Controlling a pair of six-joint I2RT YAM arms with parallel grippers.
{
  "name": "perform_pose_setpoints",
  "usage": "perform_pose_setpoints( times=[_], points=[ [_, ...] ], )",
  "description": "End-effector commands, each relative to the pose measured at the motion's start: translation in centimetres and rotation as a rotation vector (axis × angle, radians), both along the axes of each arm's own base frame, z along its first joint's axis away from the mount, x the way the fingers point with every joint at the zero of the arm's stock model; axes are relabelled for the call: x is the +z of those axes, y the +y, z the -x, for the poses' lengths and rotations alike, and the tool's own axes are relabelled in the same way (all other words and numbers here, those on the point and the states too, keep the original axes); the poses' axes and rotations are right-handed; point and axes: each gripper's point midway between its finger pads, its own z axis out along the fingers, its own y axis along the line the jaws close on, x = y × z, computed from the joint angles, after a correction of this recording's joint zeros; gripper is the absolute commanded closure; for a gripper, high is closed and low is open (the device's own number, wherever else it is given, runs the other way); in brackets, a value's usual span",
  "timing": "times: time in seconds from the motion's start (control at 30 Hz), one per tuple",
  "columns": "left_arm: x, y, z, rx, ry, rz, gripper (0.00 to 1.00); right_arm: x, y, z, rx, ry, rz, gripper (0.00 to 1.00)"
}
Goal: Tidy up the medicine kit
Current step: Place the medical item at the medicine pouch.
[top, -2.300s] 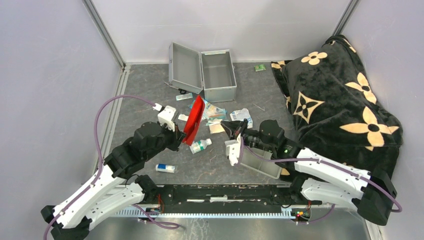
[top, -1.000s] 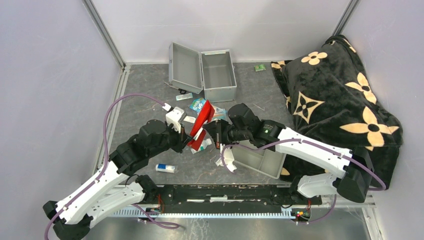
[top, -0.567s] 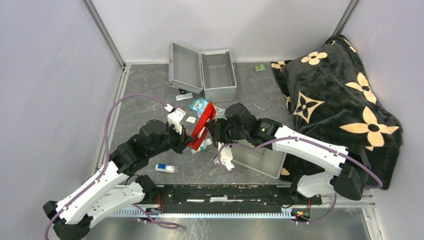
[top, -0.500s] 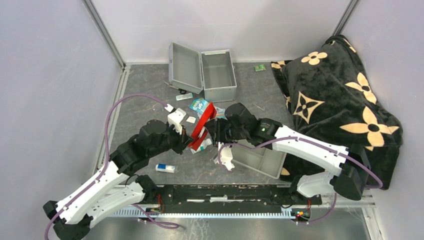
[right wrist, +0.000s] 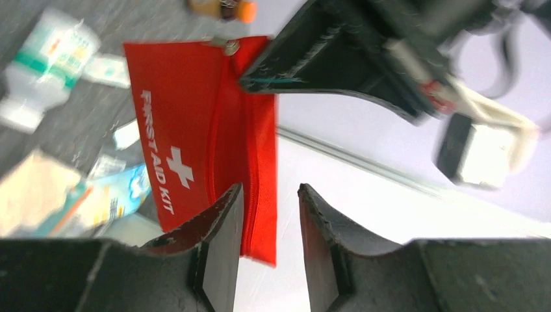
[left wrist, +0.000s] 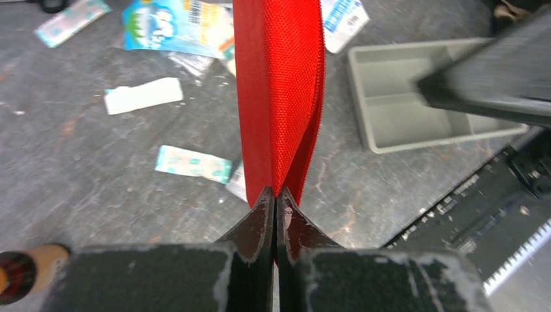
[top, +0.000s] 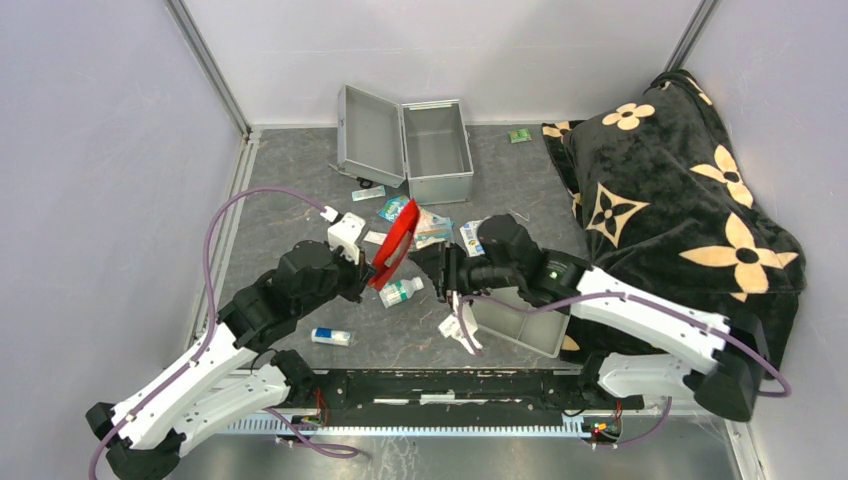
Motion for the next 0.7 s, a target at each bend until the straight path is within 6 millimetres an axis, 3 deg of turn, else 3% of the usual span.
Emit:
perform_pose_setpoints(
  times=[0.0,0.13,0.3,0.37,0.43,0.67],
  points=[
    [2.3,2.8,-1.8,0.193,-0.088,0.022,0.98,6.9,0.0,3.8,0.073,0.206,-0.380,0.57],
    [3.6,5.8,-2.4,0.365,-0.128,0.029,0.98,8.2,-1.0,4.0,-0.021,0.535,-0.582,0.55],
    [5.7,10.6,-2.1,0.601,-0.171,0.058,0.98,7.3,-2.1,-0.7,-0.375,1.038,-0.869,0.49],
    [6.4,12.2,-1.6,0.682,-0.180,0.102,0.98,5.3,-2.2,-3.5,-0.601,1.249,-0.949,0.49],
    [6.8,13.2,-1.1,0.723,-0.190,0.136,0.98,3.1,-1.2,-5.2,-0.773,1.363,-0.912,0.48],
    [6.4,14.8,-0.5,0.794,-0.192,0.154,0.98,-5.5,3.6,-7.4,-1.169,1.668,-0.670,0.44]
  ],
)
